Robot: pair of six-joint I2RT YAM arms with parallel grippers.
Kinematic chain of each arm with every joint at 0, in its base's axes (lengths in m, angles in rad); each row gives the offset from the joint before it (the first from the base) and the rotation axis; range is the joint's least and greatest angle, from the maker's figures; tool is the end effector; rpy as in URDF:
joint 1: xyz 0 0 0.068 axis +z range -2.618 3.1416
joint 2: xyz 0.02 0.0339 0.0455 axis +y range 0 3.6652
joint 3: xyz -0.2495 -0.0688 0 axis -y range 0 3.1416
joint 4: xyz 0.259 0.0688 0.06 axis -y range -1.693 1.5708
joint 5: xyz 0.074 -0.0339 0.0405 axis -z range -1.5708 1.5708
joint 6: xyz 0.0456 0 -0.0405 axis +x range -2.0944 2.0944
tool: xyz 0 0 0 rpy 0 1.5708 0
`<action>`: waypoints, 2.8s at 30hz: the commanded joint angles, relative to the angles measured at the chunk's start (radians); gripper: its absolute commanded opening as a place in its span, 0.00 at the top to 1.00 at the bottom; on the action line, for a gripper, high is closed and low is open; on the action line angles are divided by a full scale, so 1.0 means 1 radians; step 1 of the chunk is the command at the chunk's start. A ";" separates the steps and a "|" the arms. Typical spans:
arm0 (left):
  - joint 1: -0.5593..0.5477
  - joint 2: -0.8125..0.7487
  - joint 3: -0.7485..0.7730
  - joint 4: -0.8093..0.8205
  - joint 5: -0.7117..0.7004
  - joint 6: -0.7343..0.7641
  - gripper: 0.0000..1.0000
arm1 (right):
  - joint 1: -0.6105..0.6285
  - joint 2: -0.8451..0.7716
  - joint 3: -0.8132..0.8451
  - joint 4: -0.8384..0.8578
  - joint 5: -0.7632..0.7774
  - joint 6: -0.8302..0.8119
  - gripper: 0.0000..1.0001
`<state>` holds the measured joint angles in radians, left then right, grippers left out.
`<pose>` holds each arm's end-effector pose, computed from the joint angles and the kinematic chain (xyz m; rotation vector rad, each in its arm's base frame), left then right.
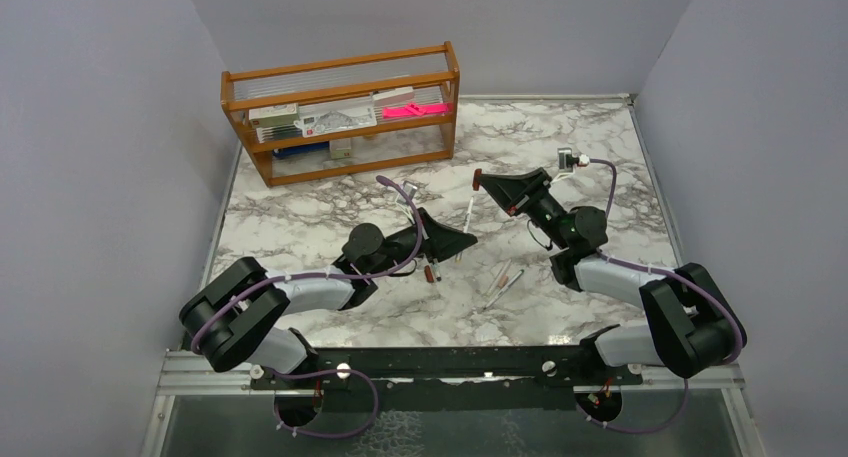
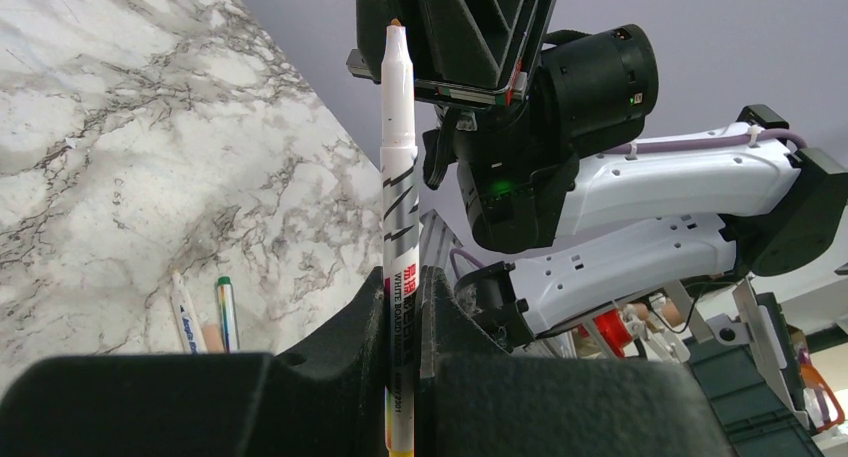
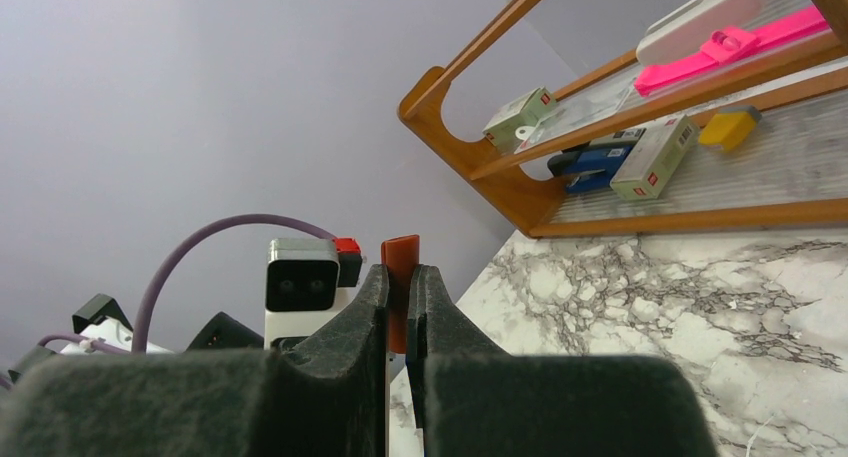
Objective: Insert the pens into the pen caps
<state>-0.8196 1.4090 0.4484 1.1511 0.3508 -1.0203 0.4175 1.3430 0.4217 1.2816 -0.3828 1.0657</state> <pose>0.1879 -0.2242 0.2040 0.1822 1.6336 -1.7212 0.2462 0.1278 0.2276 0.0709 1.3876 1.4974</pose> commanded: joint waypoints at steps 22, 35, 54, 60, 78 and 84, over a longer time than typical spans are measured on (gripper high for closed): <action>-0.007 0.031 0.014 0.056 -0.043 0.008 1.00 | 0.004 -0.016 -0.016 0.019 -0.026 0.005 0.98; -0.007 0.065 0.035 0.075 -0.028 -0.010 1.00 | 0.004 -0.003 -0.034 0.029 -0.030 0.007 0.98; -0.007 0.067 0.020 0.097 -0.025 -0.017 1.00 | 0.004 0.031 -0.032 0.053 -0.035 0.013 0.98; -0.007 0.081 0.033 0.096 -0.028 -0.014 1.00 | 0.004 0.012 -0.029 0.032 -0.045 0.007 0.98; -0.007 0.100 0.048 0.138 -0.048 -0.024 1.00 | 0.004 0.000 -0.064 0.028 -0.047 0.009 0.98; -0.007 0.111 0.092 0.145 -0.092 0.039 1.00 | 0.004 -0.019 -0.079 0.024 -0.071 -0.006 0.98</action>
<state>-0.8207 1.5105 0.4778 1.2263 0.3157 -1.0367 0.4198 1.3464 0.3595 1.2964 -0.4103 1.0805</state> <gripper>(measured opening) 0.089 0.056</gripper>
